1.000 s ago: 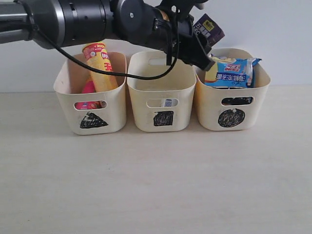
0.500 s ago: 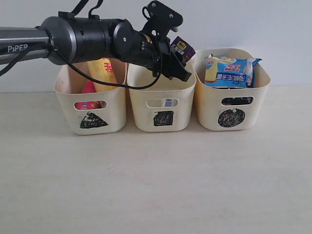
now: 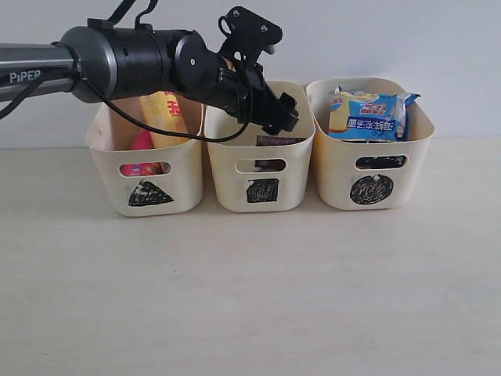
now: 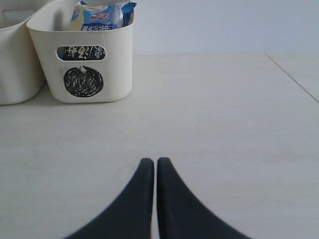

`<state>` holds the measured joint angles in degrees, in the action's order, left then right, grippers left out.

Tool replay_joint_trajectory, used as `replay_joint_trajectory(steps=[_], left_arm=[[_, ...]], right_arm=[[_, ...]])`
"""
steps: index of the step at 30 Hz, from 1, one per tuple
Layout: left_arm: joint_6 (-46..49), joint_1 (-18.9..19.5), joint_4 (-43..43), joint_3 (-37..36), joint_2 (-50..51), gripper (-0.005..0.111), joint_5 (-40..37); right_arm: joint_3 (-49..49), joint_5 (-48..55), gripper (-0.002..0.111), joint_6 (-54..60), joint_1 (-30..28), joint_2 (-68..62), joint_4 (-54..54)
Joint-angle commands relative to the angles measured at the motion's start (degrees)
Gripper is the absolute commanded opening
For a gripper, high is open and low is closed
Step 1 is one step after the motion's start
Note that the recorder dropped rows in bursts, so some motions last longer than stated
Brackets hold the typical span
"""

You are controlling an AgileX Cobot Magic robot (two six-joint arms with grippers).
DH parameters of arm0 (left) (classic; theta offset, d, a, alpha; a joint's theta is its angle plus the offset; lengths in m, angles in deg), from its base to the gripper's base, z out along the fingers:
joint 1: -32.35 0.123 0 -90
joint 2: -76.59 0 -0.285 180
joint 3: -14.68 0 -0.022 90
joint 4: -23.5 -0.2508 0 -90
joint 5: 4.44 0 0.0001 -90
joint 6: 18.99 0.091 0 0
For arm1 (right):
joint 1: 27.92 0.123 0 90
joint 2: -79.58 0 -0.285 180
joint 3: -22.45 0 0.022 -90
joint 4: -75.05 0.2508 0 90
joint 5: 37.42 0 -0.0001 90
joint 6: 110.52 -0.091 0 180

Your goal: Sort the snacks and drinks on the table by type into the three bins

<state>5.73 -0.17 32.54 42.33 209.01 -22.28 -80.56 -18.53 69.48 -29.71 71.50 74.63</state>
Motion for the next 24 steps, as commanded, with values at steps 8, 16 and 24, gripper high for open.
replay_joint_trajectory(steps=[8,16,24], left_arm=[[-0.9,0.0,-0.1,0.5,-5.2,0.027,-10.4],[-10.8,0.0,-9.0,-0.2,-11.6,0.004,-24.8],[-23.7,0.0,-19.5,-9.1,-20.6,0.004,-25.4]], right_arm=[[0.2,-0.5,0.0,0.0,0.1,0.3,-0.2],[0.2,-0.5,0.0,0.0,0.1,0.3,-0.2],[0.2,-0.5,0.0,0.0,0.1,0.3,-0.2]])
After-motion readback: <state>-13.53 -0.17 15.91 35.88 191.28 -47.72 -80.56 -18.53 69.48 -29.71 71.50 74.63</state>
